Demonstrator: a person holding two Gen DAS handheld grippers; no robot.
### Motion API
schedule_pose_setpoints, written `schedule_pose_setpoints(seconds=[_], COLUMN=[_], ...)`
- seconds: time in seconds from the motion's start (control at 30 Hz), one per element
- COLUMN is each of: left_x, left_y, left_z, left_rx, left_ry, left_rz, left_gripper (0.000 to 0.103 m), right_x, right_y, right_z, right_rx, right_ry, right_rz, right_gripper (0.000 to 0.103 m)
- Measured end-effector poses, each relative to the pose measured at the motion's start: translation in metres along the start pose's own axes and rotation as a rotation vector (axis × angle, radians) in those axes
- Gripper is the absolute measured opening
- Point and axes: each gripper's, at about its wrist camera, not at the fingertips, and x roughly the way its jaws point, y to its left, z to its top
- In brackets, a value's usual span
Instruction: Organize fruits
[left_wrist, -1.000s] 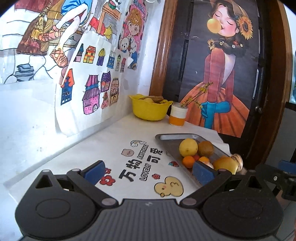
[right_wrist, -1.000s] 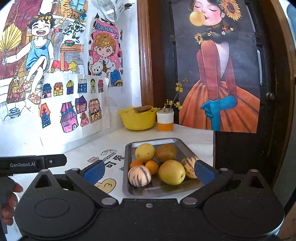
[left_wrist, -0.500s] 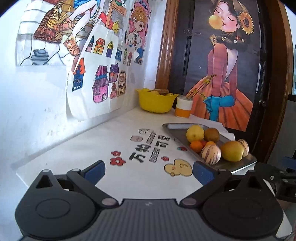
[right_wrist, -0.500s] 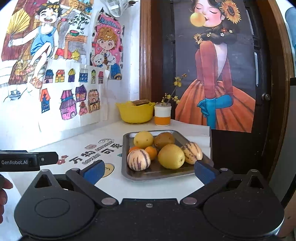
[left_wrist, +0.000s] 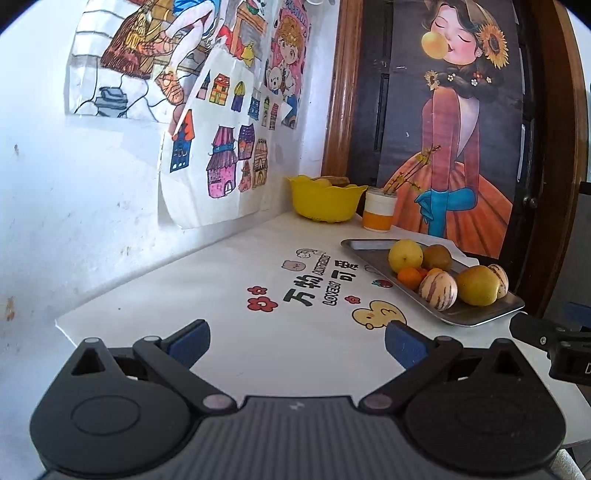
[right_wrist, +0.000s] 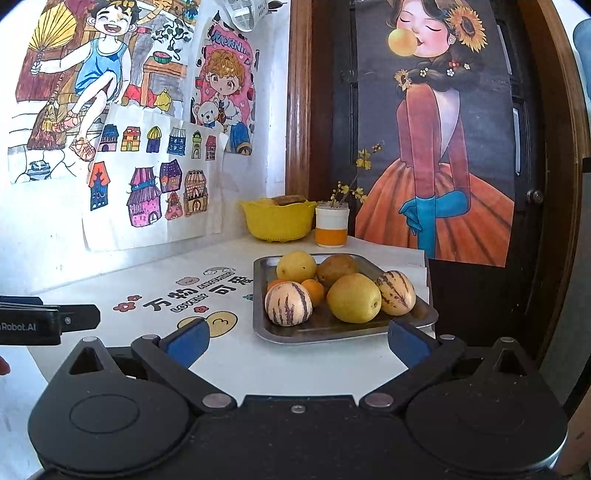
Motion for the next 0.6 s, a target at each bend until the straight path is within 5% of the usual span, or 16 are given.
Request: schedule_pose_setpoints(seconds=[0.6], left_x=[0.0007], left_y=[0.0022], left_z=[-0.0047], left_rx=[-0.02], left_ry=[0.015], left_rz=[-0.005], left_gripper=[0.102], right_x=[0.0011], right_y=[0.0023], right_z=[-0.0028], right_rx=[-0.001], right_ry=[0.011], right_rz=[0.006], right_gripper=[0.102])
